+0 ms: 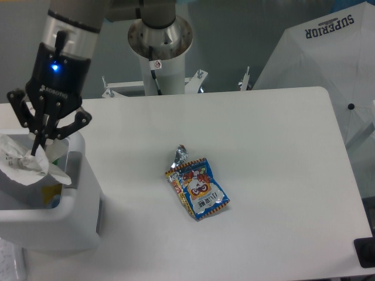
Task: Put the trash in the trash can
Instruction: 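Lift the wrapper and carry it over the white trash bin, then open the gripper to drop the wrapper into the bin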
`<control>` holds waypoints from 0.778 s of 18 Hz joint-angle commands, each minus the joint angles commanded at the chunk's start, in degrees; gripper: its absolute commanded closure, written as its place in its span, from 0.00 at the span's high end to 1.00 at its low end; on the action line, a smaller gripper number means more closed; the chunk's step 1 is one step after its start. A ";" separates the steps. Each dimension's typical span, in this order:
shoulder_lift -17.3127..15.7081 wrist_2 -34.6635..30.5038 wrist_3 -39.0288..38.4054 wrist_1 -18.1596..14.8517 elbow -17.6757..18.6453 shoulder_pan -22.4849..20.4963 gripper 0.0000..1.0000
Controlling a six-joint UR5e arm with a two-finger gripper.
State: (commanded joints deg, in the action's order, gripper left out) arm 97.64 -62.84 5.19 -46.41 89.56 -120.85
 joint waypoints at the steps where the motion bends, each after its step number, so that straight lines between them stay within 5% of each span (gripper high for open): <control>1: 0.44 0.00 0.00 0.09 0.00 0.44 0.00; 7: 1.15 0.09 -0.09 0.18 -0.17 1.59 0.02; 8: 1.24 0.09 0.00 0.18 0.00 1.59 0.15; 10: 1.50 -0.26 1.05 0.44 0.18 1.59 0.83; 11: 1.33 -0.35 1.40 0.35 0.18 1.59 1.00; 14: 0.97 -0.35 1.05 0.26 -0.52 1.50 1.00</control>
State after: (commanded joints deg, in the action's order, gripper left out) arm 98.61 -63.19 6.24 -46.14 89.04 -119.36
